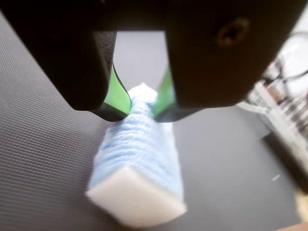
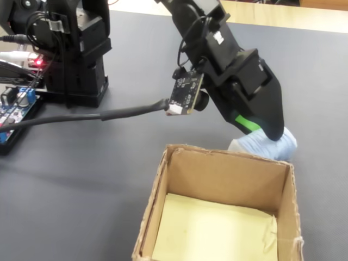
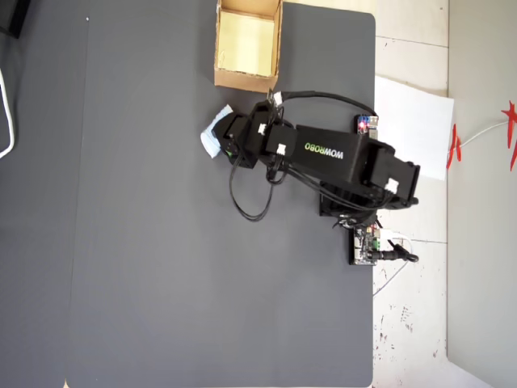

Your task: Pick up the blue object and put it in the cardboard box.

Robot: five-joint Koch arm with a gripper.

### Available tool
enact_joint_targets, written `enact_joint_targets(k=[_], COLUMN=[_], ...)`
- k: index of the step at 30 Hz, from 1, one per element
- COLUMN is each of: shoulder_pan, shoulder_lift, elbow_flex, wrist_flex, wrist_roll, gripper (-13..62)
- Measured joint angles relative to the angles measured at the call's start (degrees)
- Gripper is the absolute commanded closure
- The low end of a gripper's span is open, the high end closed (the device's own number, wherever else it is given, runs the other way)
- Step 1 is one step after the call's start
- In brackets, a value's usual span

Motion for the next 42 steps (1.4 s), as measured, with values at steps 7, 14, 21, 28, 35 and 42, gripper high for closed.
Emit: enact_joint_targets(k=[7, 14, 21, 28, 35, 42], shoulder_pan=[0.7, 1.2, 1.5, 3.4, 3.6, 3.6], shoulder_lift=[0.0, 0.0, 0.0, -0.4, -5.1, -10.1], elbow_flex=[1.5, 1.6, 1.6, 0.4, -6.2, -13.7], wrist_flex=[-6.0, -4.6, 2.5, 2.8, 5.3, 10.3], wrist_roll=[5.1, 7.6, 11.6, 15.2, 16.1, 16.3], gripper=[60.4, 28.5, 18.6, 18.6, 18.6, 19.2])
